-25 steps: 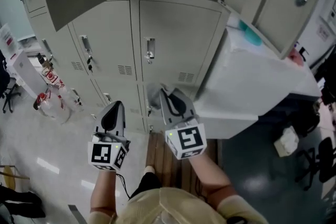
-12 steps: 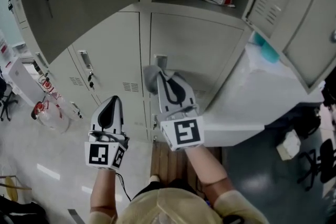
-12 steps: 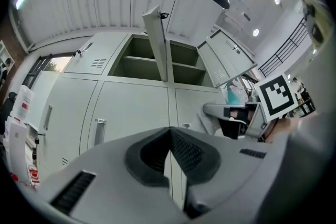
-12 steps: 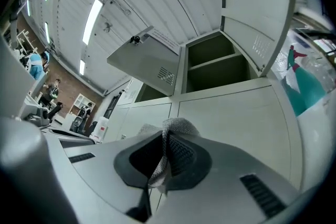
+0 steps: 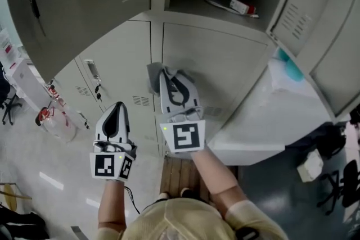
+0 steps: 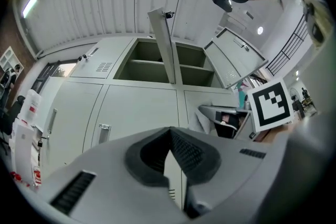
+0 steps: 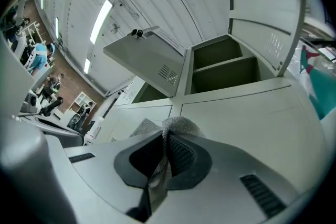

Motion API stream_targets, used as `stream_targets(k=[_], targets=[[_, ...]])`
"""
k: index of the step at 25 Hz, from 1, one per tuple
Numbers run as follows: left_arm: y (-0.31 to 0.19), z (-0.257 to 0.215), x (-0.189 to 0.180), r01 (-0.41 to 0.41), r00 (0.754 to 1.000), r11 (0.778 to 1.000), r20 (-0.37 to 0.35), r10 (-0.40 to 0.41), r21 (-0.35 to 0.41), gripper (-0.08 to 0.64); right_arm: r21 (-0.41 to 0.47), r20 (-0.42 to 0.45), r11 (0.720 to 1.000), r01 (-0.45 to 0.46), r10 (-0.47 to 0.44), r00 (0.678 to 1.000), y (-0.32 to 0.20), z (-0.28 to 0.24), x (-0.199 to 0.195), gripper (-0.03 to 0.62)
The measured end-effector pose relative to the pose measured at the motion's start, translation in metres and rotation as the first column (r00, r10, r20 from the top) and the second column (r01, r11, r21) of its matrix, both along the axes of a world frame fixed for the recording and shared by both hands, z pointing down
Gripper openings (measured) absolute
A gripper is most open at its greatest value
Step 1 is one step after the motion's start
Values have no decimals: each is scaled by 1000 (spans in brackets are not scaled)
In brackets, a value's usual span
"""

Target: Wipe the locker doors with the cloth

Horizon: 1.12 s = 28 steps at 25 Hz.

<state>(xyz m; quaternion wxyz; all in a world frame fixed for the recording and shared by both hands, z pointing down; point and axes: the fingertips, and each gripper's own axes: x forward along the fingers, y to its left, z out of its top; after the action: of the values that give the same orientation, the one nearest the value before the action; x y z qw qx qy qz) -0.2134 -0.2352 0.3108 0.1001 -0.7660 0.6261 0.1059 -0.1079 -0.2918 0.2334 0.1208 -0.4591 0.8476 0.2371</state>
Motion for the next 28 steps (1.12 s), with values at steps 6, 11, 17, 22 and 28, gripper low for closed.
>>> stream_targets(k=[6, 11, 17, 22, 28], targets=[[-15, -7, 5, 6, 1000, 1000, -24, -6, -5, 2, -12, -81, 999, -51, 49, 996, -23, 4, 2, 5], [-25, -11, 14, -16, 1000, 1000, -24, 16, -10, 2, -15, -94, 998, -67, 66, 993, -34, 1, 9, 5], [-37, -17, 29, -70, 997, 998, -31, 69, -9, 2, 19, -81, 994, -105, 107, 991, -35, -8, 32, 5], [-50, -19, 51, -138, 990, 990, -40, 137, -11, 2, 28, -75, 985, -170, 171, 982, -38, -9, 63, 5], [-62, -28, 78, -230, 972, 973, -51, 230, -1, 1, 26, -78, 968, -251, 253, 964, -41, -6, 99, 5]])
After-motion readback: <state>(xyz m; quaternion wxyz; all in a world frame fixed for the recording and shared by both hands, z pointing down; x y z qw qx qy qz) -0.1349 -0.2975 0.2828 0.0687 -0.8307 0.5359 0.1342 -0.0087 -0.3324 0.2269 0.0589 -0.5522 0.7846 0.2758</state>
